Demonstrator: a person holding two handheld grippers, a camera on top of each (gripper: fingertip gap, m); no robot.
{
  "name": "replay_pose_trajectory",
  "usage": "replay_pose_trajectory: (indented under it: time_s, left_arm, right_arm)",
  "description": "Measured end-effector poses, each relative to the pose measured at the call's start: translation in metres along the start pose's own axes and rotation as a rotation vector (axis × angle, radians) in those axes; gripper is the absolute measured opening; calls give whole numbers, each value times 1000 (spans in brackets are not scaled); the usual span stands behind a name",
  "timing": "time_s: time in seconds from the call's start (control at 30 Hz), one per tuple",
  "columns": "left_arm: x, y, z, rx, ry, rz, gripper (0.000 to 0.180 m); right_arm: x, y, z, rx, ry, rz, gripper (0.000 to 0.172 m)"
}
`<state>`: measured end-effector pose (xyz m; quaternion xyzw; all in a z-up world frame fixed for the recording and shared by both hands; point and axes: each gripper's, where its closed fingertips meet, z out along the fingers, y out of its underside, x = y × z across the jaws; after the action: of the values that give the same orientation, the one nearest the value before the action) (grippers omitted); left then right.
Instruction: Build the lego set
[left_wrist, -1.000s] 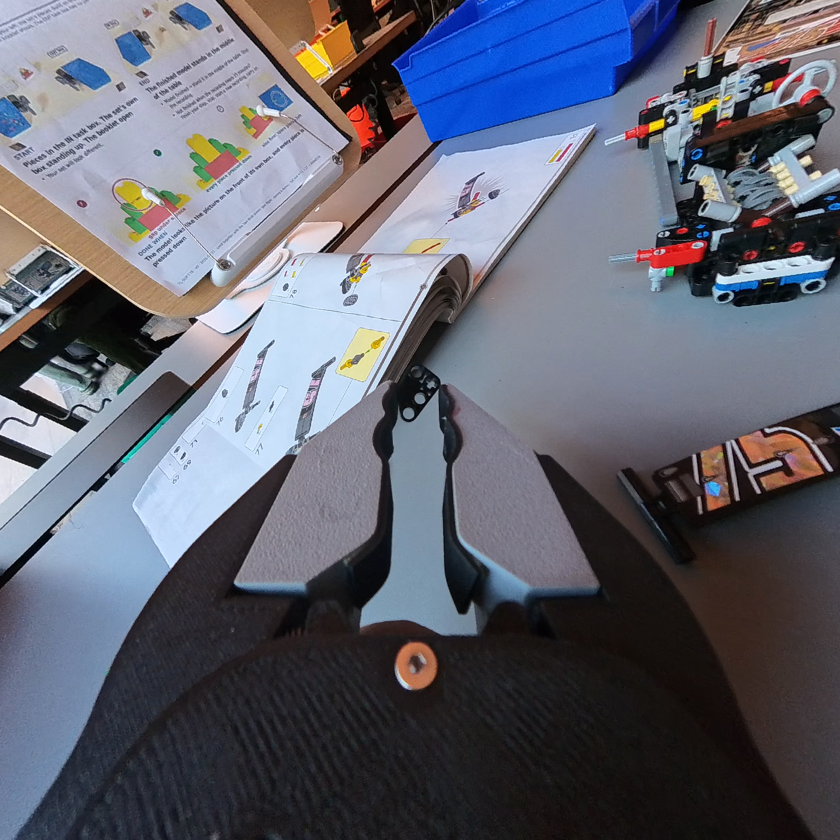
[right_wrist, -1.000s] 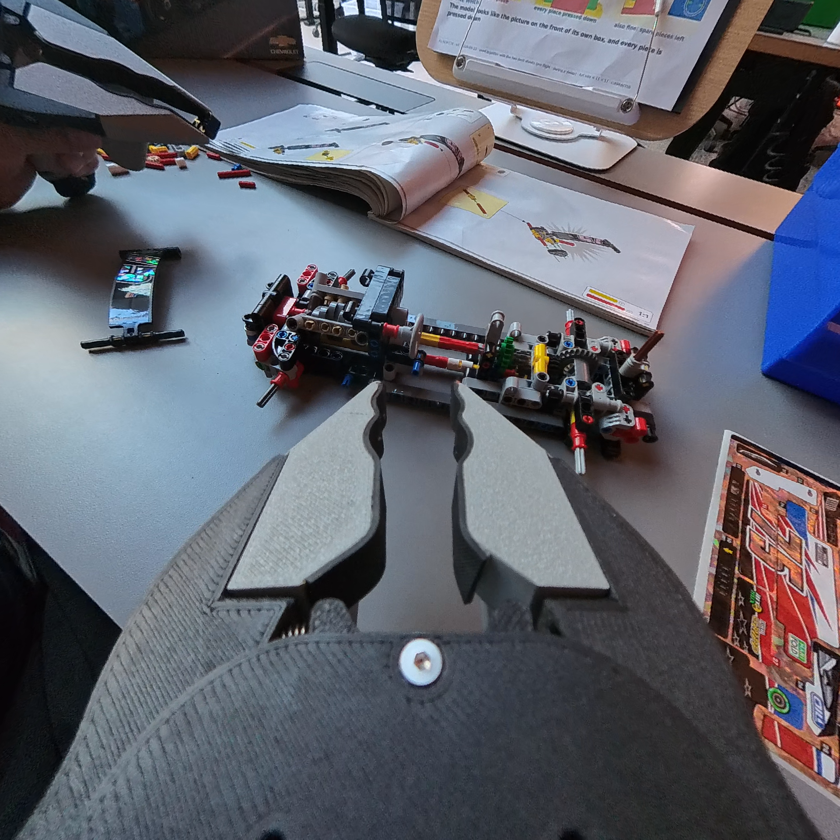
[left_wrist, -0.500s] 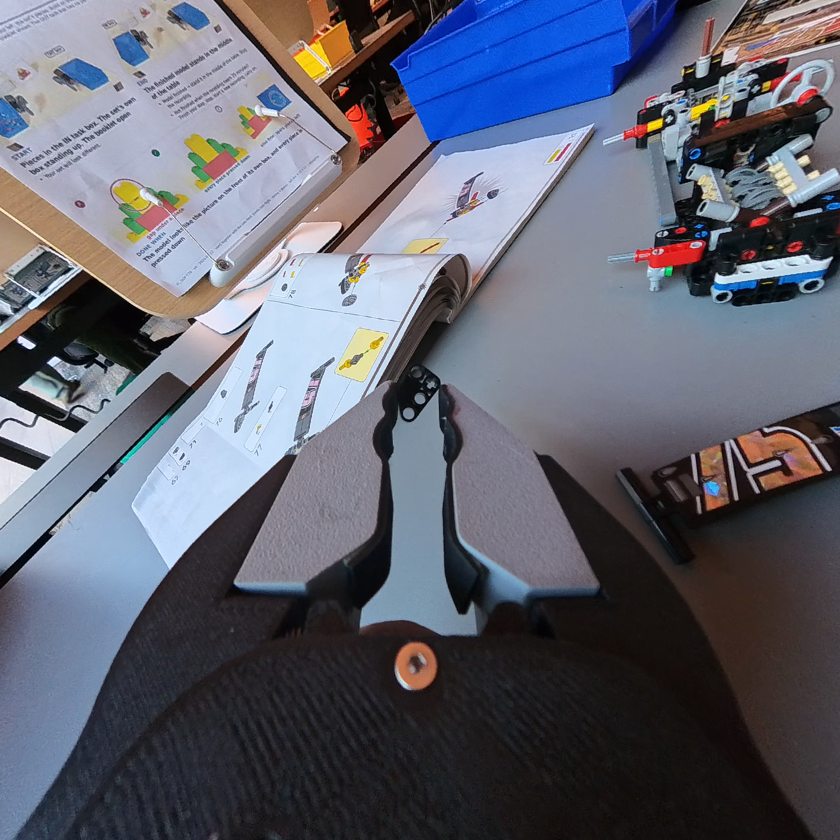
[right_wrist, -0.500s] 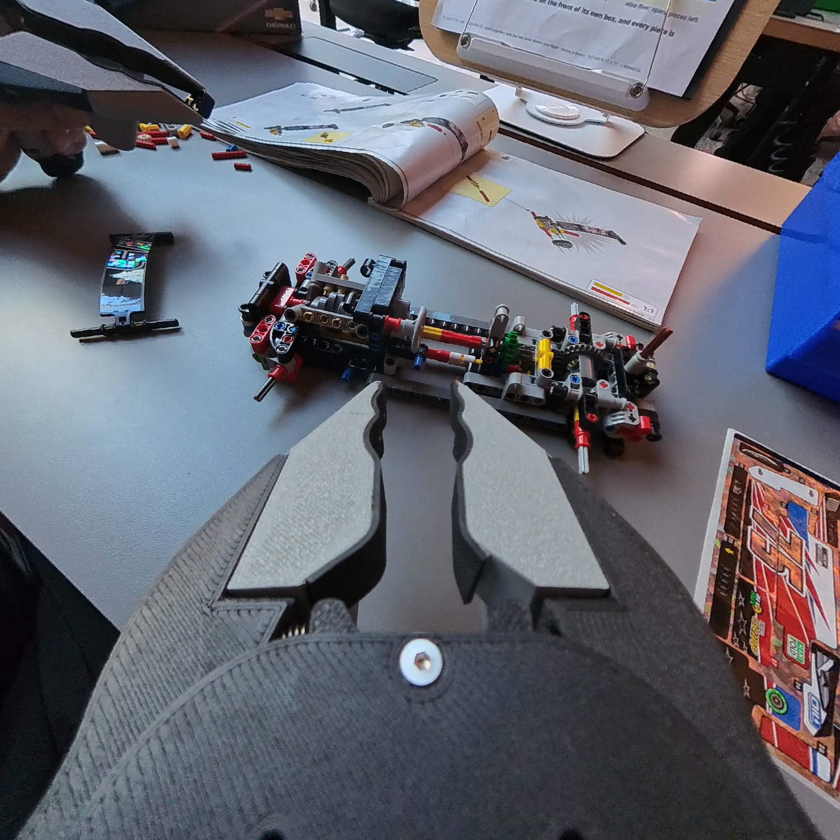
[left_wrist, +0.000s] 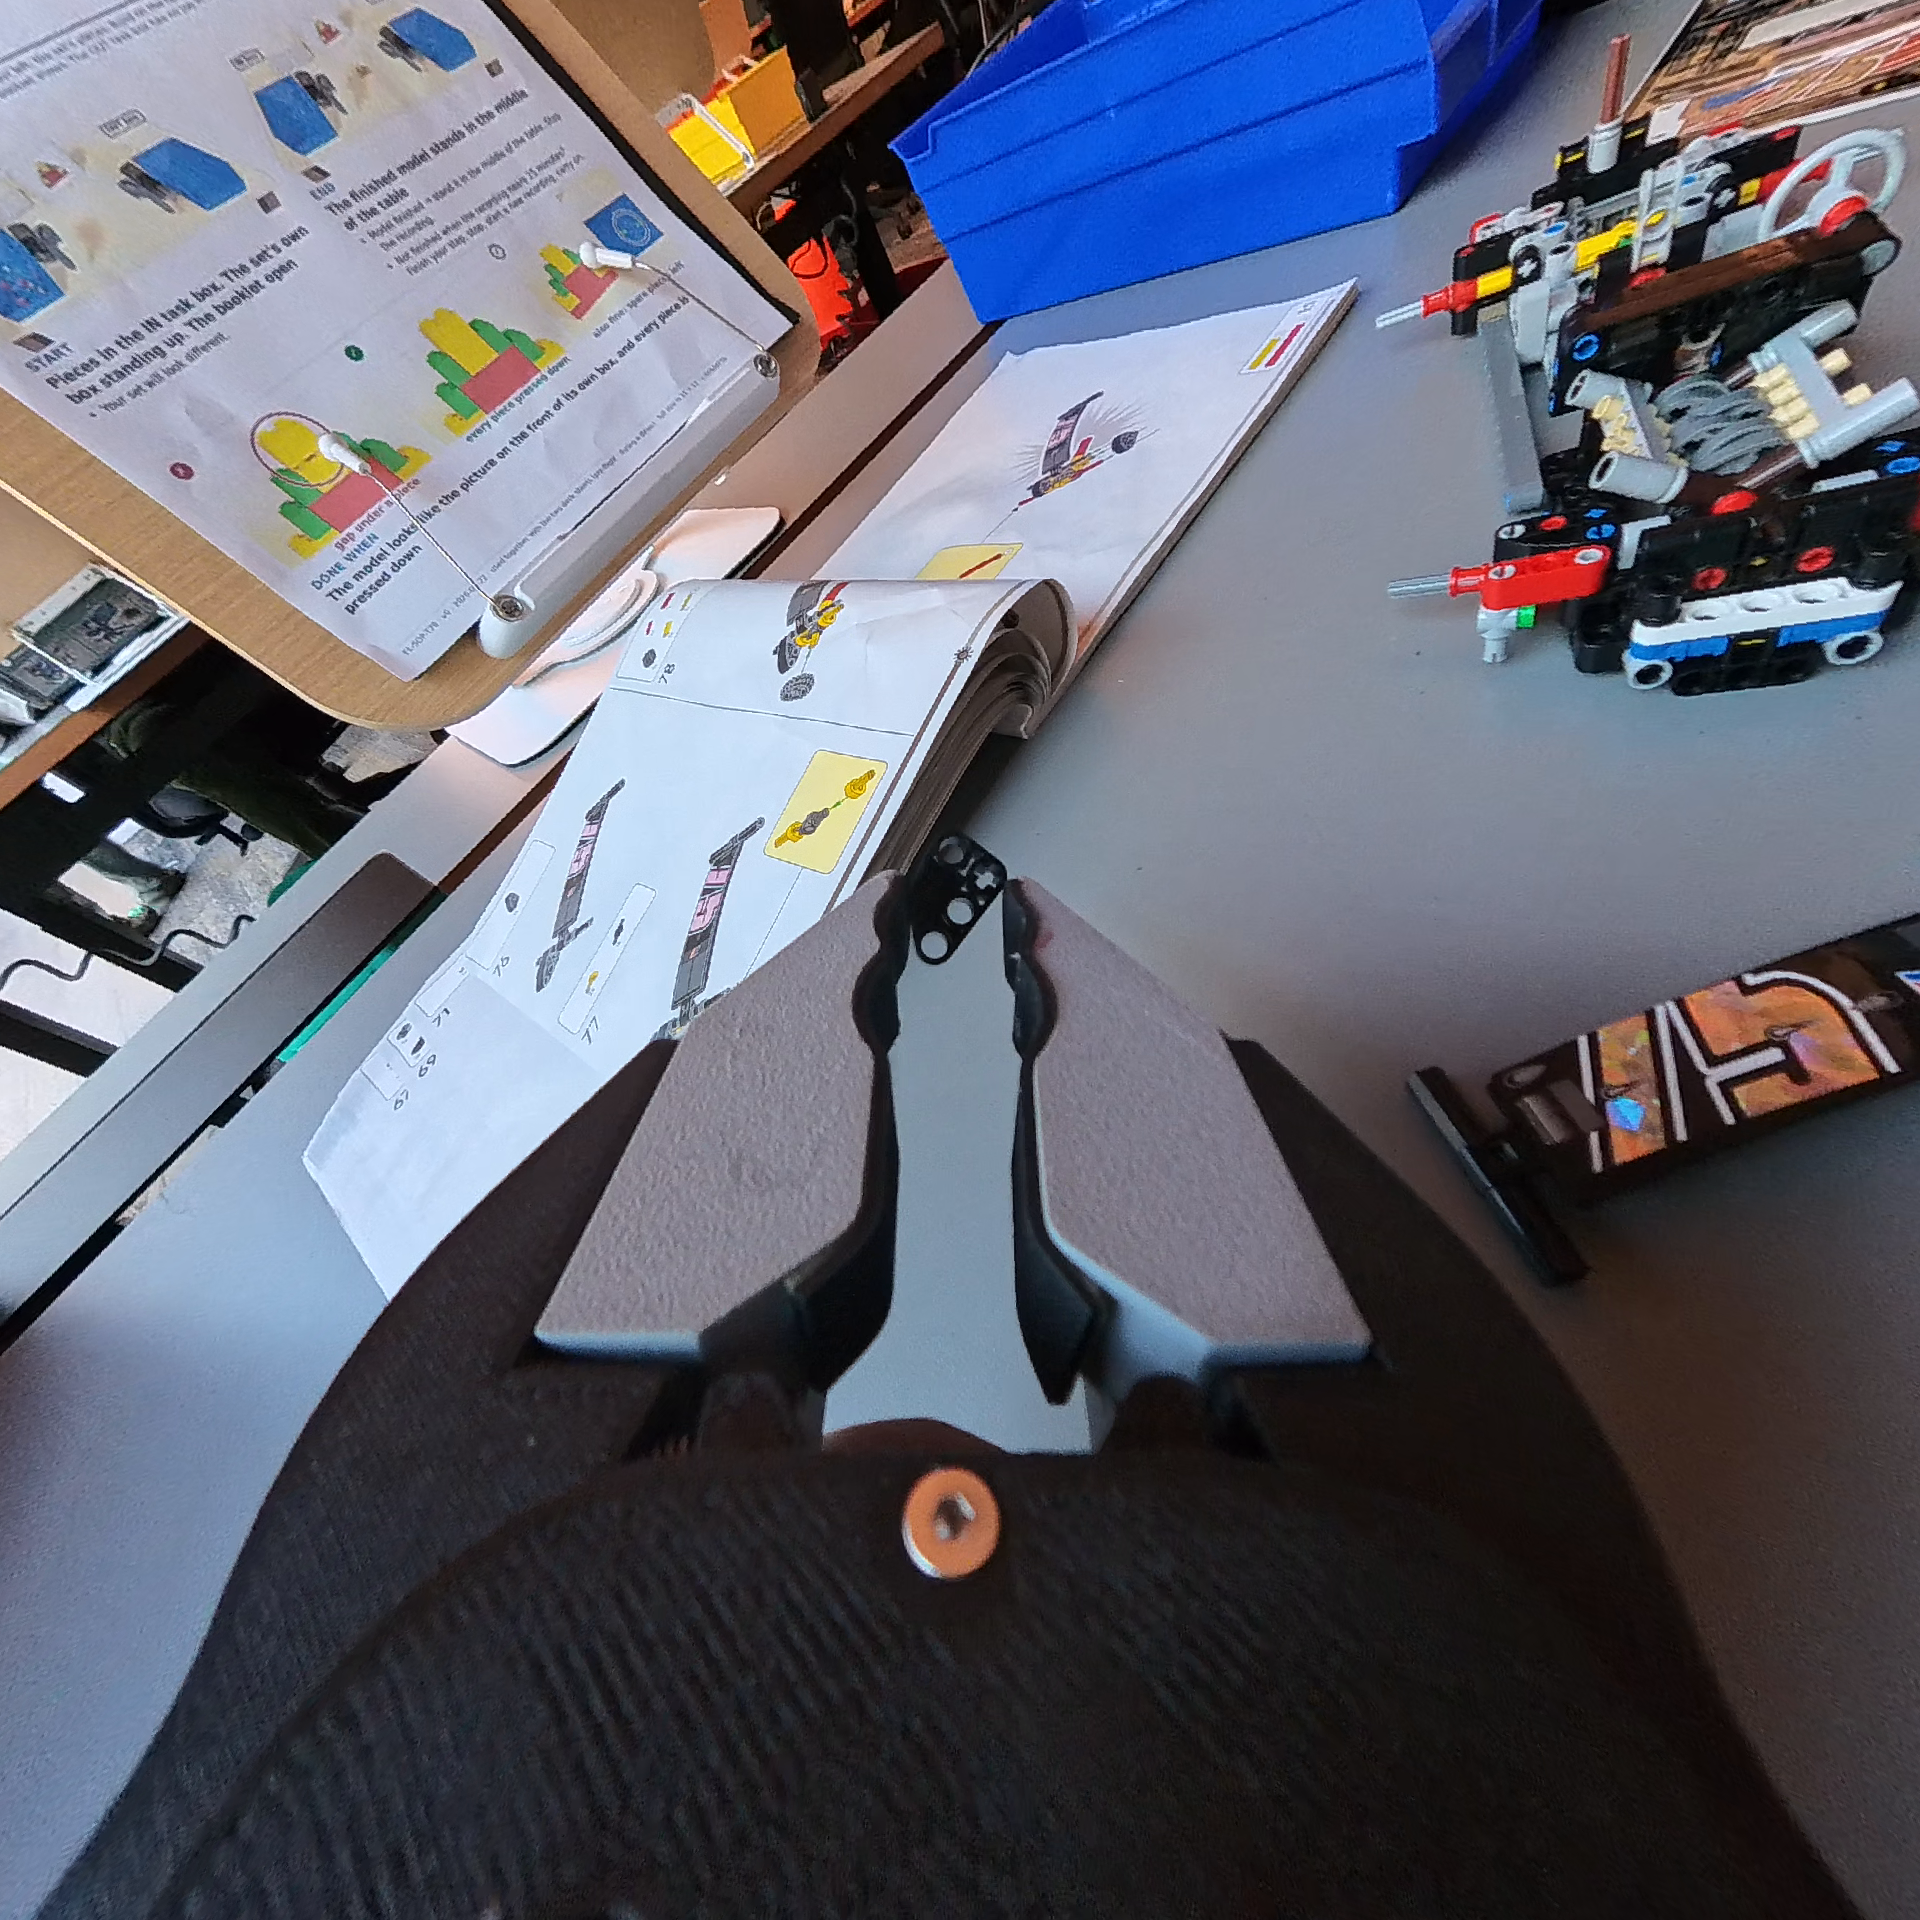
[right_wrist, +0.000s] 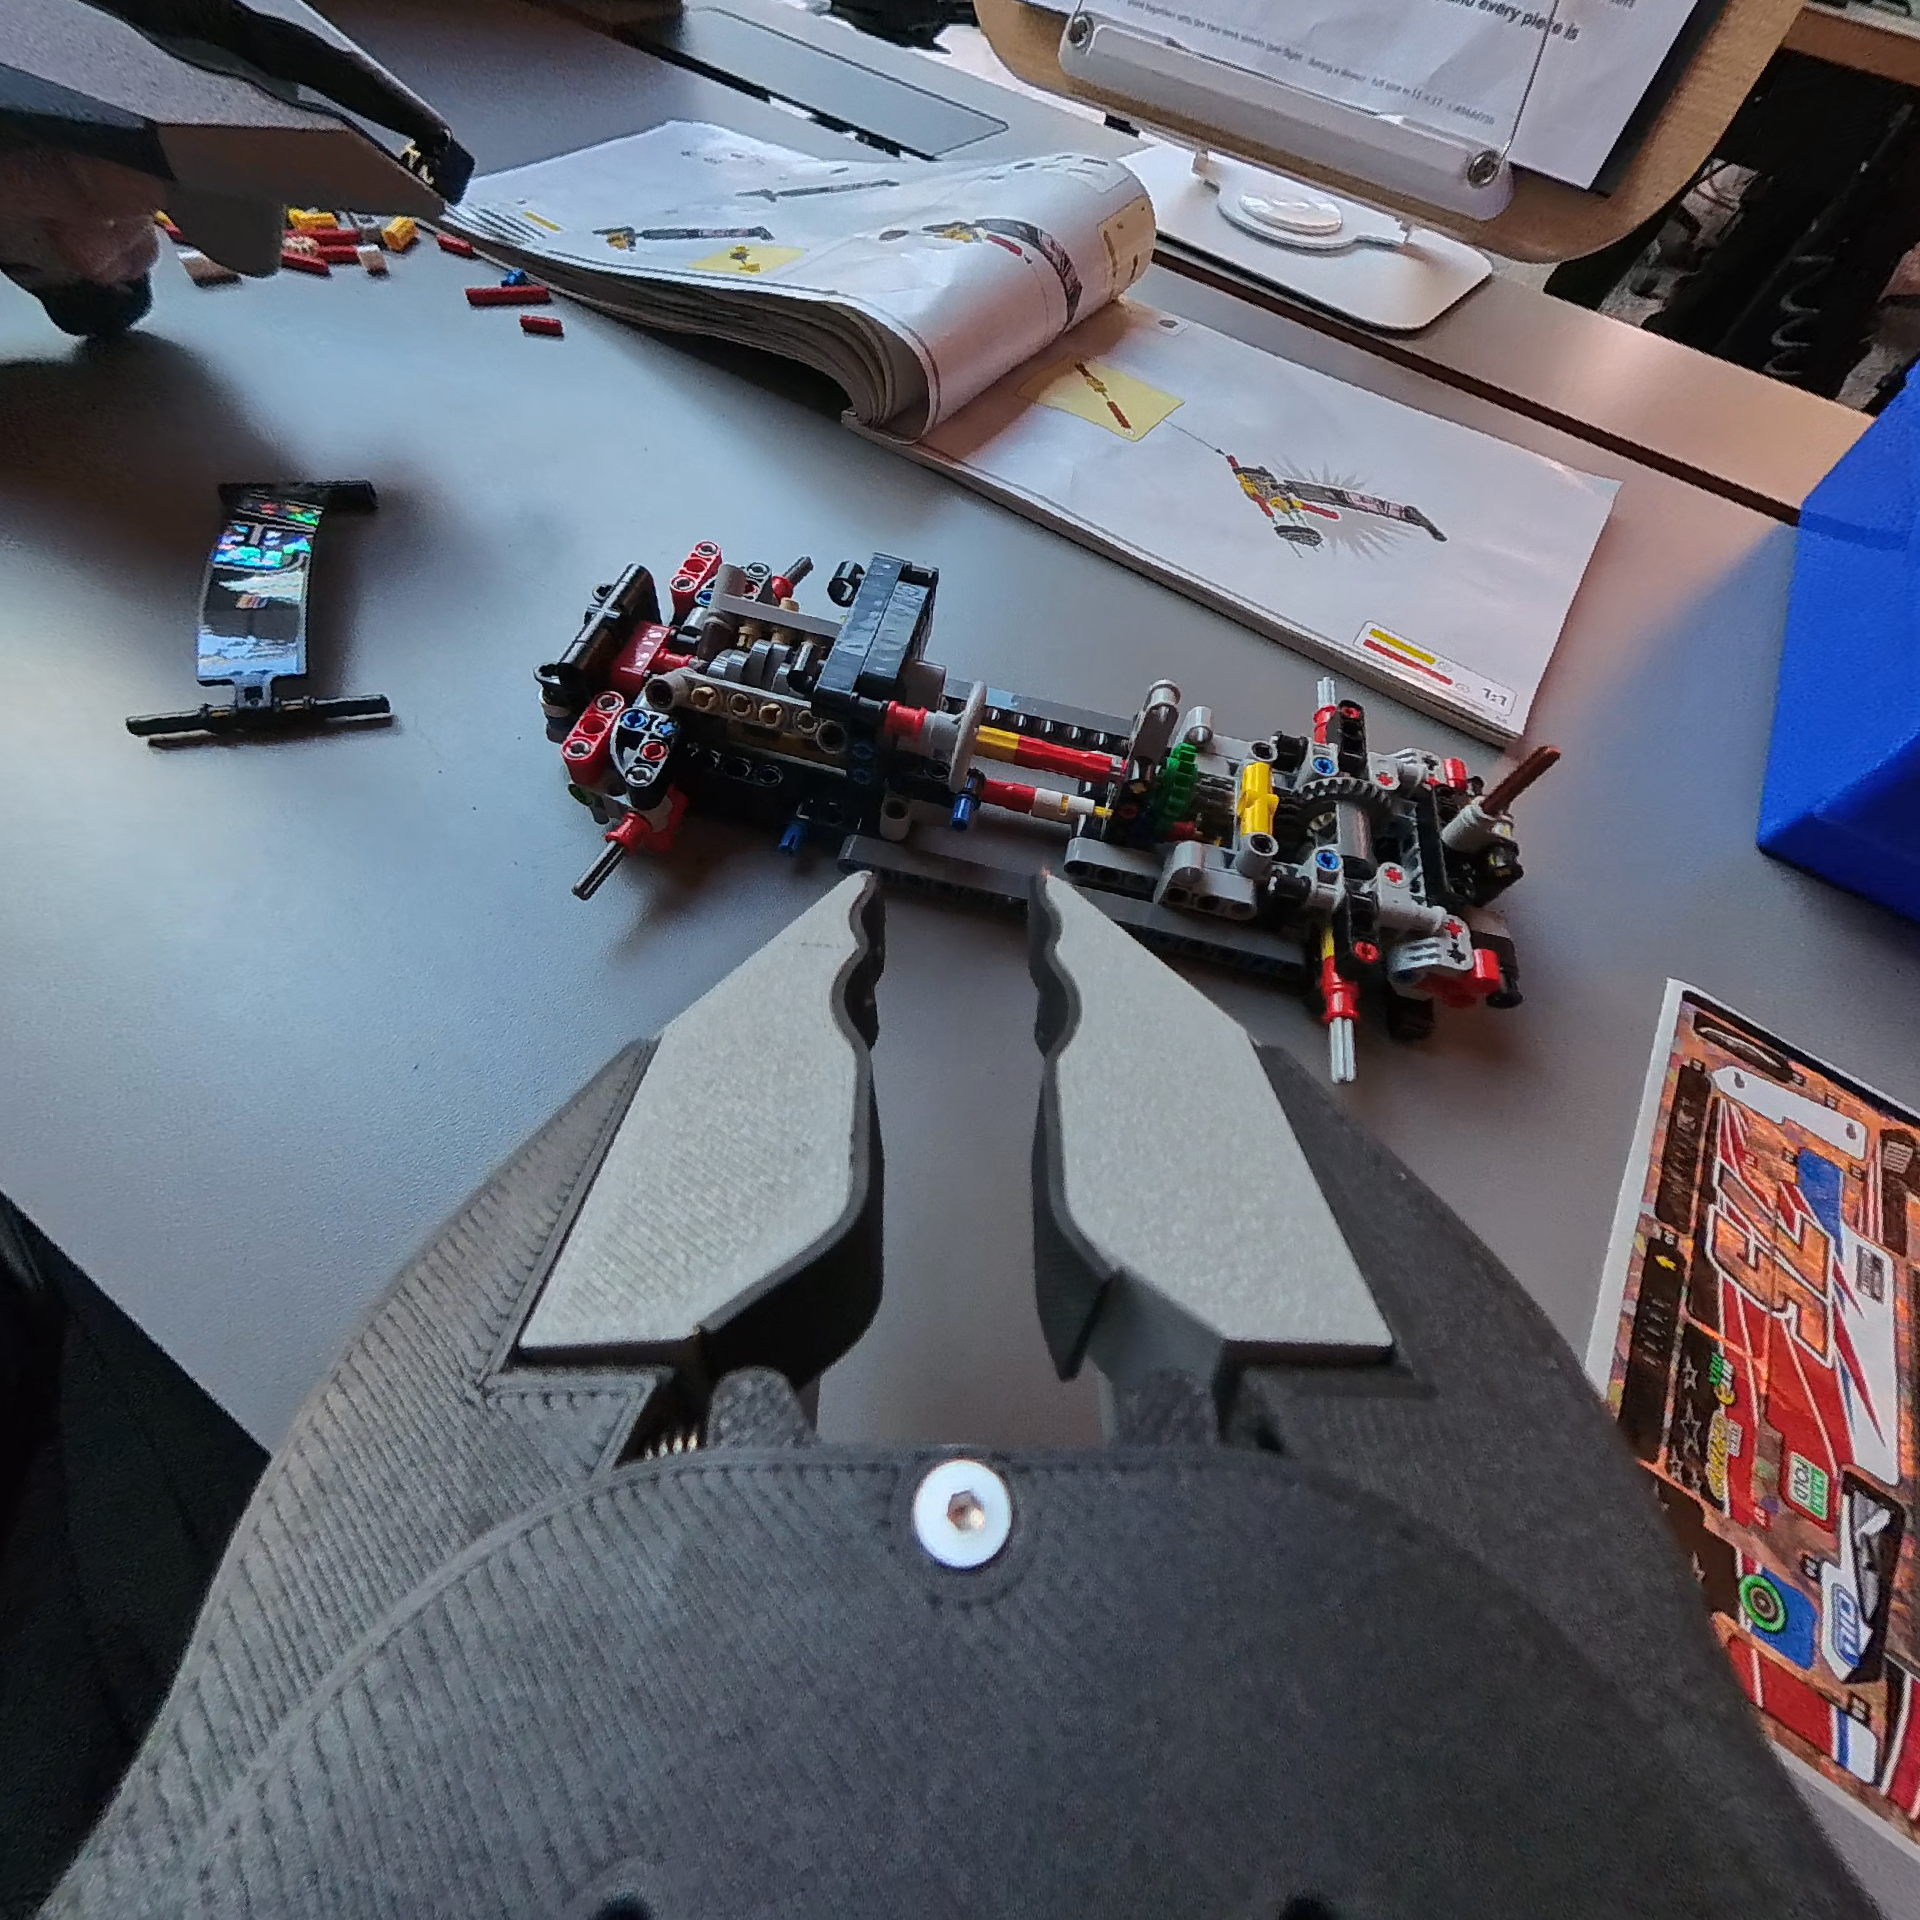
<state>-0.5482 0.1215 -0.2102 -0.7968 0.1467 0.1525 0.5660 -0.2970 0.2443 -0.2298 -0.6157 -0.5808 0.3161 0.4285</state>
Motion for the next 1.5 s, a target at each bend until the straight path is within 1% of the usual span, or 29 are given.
replay_pose_trajectory:
  time_s: [0.37, 0.67, 0.77, 0.83, 0.87, 0.93, 1.03, 1.17, 1.3, 1.37, 1.43, 1.5]
  left_arm:
    - [1, -1, 0, 2, 3, 7, 15]
    - [3, -1, -1, 4, 8, 12, 15]
    - [4, -2, -1, 7, 10, 12, 15]
    - [5, -3, -2, 9, 10, 15, 15]
    - [6, -4, -3, 12, 13, 16, 15]
    - [8, -6, -4, 16, 16, 33, 15]
    - [5, -9, -7, 21, -11, 112, 15]
    - [8, -15, -16, 54, 9, 125, 15]
    - [4, -14, -26, 65, 27, 127, 15]
    - [-1, -17, -32, 82, 28, 108, 14]
    - [-4, -19, -38, 91, 32, 95, 14]
    - [-1, -17, -40, 73, 69, 78, 15]
  right_arm:
    - [-3, 7, 6, -57, 17, -51, 24]
    - [-3, 17, 14, -138, 60, -114, 23]
    - [1, 24, 18, -198, 79, -100, 21]
    - [1, 35, 25, -281, 59, -79, 20]
    - [-1, 35, 29, -290, 39, -70, 14]
    - [-6, 30, 38, -288, -2, -67, 12]
    - [-6, 24, 51, -291, -13, -72, 9]
    - [-6, 18, 66, -291, -19, -92, 6]
    - [1, 10, 84, -294, 21, -129, 0]
    - [7, 8, 90, -302, 78, -180, 0]
    - [11, 6, 90, -298, 142, -236, 0]
    - [8, 2, 88, -273, 160, -277, 0]
